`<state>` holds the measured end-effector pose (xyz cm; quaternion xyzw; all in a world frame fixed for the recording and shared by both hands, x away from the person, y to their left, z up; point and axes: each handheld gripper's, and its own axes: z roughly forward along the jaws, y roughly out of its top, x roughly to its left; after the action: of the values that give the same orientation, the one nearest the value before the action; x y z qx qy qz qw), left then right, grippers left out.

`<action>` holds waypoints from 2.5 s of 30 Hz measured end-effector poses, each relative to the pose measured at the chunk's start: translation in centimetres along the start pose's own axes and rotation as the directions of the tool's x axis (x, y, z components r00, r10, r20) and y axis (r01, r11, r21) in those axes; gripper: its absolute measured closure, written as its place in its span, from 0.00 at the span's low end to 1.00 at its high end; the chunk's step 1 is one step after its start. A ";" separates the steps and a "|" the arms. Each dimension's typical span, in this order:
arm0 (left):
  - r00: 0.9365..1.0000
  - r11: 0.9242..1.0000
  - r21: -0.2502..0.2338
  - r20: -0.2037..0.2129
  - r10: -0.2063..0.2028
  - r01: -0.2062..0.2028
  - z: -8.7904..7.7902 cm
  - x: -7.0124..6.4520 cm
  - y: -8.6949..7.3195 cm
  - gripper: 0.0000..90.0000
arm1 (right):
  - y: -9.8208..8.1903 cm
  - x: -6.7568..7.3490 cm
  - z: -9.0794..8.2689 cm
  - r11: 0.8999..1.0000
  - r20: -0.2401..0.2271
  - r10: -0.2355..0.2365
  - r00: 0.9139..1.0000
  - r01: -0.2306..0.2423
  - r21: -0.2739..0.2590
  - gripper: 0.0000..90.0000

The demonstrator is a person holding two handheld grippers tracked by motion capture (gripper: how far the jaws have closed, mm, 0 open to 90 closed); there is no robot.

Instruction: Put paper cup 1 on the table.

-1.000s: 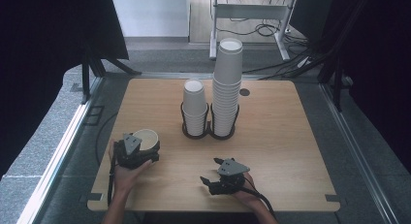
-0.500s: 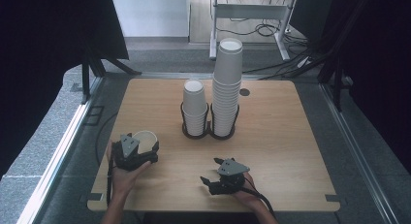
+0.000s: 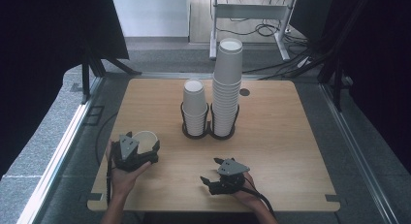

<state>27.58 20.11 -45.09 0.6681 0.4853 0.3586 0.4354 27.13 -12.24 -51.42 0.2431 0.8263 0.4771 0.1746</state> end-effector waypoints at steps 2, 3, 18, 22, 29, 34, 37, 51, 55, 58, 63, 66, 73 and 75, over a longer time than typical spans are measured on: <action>1.000 1.000 -0.010 0.004 0.004 -0.004 -0.2 -0.1 0.2 0.02 | 0.0 0.0 0.0 1.000 -0.002 0.001 1.000 -0.001 -0.001 0.21; 1.000 1.000 -0.012 0.006 0.006 -0.006 -0.2 -0.1 0.2 0.02 | 0.0 0.0 0.0 1.000 -0.002 0.001 1.000 -0.001 -0.001 0.21; 0.995 0.999 -0.036 0.098 0.023 -0.019 -0.8 -2.0 1.0 0.02 | 0.0 -0.1 -0.1 1.000 0.004 0.016 1.000 -0.016 -0.015 0.21; 0.991 0.999 -0.020 0.132 0.028 -0.026 -0.5 -2.6 0.8 0.02 | 0.1 -0.3 -0.4 0.999 0.015 0.028 1.000 -0.027 -0.035 0.22; 0.962 0.999 0.007 0.271 -0.039 0.039 -0.2 -3.7 1.0 0.03 | 0.3 -0.9 -0.8 0.997 0.054 0.046 0.997 -0.042 -0.072 0.23; 0.959 1.000 0.016 0.283 -0.020 0.016 -0.1 -4.5 1.0 0.03 | 0.3 -1.4 -1.1 0.994 0.067 0.071 0.995 -0.065 -0.091 0.26; 0.956 1.000 0.022 0.293 -0.014 0.008 0.1 -4.9 0.9 0.03 | 0.4 -1.6 -1.4 0.992 0.084 0.075 0.994 -0.065 -0.109 0.29; 0.935 0.998 0.036 0.353 0.034 -0.050 0.6 -7.5 0.9 0.04 | 1.3 -3.5 -3.0 0.977 0.099 0.118 0.988 -0.097 -0.191 0.58; 0.924 0.997 0.047 0.380 0.034 -0.055 0.8 -8.2 0.9 0.04 | 1.7 -4.0 -3.5 0.974 0.109 0.115 0.987 -0.091 -0.209 0.67; 0.917 0.996 0.049 0.395 0.049 -0.075 0.9 -8.7 1.1 0.04 | 2.1 -4.6 -4.0 0.970 0.102 0.120 0.987 -0.095 -0.225 0.74; 0.905 0.995 0.047 0.421 0.064 -0.092 1.5 -9.6 2.0 0.04 | 2.9 -5.9 -4.8 0.961 0.112 0.136 0.984 -0.104 -0.255 0.81; 0.896 0.994 0.051 0.439 0.066 -0.098 1.8 -10.2 2.4 0.04 | 3.4 -6.8 -5.1 0.958 0.111 0.143 0.983 -0.110 -0.263 0.85; 0.880 0.992 0.049 0.468 0.082 -0.118 2.1 -11.3 2.5 0.06 | 5.1 -8.6 -5.9 0.955 0.097 0.139 0.986 -0.108 -0.275 0.94; 0.879 0.991 0.053 0.470 0.082 -0.121 2.1 -11.4 2.5 0.05 | 5.6 -9.1 -6.1 0.955 0.099 0.136 0.986 -0.104 -0.277 0.95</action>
<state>27.21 8.32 -44.15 0.7762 0.3448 0.1894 0.4926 32.73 -19.25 -43.05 0.2943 0.7253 0.5802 0.2250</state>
